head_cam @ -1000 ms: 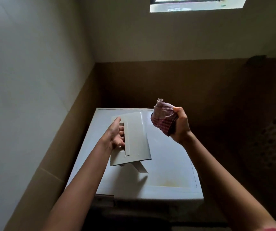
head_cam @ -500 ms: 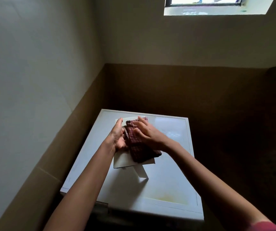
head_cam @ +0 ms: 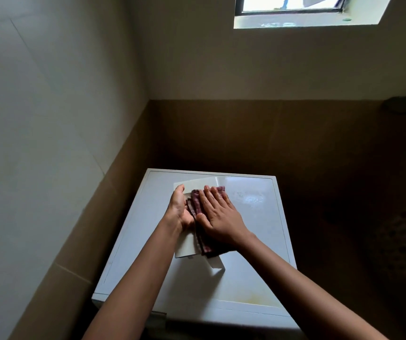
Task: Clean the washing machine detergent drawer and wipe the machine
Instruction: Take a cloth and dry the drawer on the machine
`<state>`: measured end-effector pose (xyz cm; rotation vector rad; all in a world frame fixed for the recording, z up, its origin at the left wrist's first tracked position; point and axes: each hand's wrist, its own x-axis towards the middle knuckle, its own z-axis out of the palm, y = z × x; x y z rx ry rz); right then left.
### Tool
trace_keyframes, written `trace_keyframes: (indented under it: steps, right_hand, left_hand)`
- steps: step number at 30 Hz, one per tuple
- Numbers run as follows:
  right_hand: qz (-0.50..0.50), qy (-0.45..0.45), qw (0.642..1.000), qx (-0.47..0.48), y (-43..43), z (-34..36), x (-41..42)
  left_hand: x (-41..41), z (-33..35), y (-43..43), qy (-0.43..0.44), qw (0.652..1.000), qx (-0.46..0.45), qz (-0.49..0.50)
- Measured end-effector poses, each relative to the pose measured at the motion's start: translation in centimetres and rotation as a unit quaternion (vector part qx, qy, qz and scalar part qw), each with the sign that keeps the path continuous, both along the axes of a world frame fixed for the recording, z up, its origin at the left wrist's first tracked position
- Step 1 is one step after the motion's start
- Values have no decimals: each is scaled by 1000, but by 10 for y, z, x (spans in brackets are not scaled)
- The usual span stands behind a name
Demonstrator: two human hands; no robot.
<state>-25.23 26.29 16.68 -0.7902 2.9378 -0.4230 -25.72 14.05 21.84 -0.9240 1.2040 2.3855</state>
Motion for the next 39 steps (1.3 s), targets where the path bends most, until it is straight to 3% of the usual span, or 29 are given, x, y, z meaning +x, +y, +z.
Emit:
trace_keyframes:
  steps: [9, 15, 25, 31, 39]
  right_hand:
    - [-8, 134, 991, -3, 17, -14, 51]
    - [-31, 7, 999, -21, -3, -3, 3]
    - [-118, -45, 991, -34, -35, 6, -88]
    - [22, 34, 999, 18, -18, 6, -40]
    - [15, 89, 996, -10, 11, -11, 26]
  left_hand:
    - [-11, -15, -3, -41, 993, -106, -32]
    - [-5, -28, 5, -10, 991, -130, 20]
    - [-13, -41, 3, -11, 989, -141, 45]
    - [-10, -12, -5, -33, 994, -98, -29]
    - [-13, -13, -7, -44, 995, -82, -26]
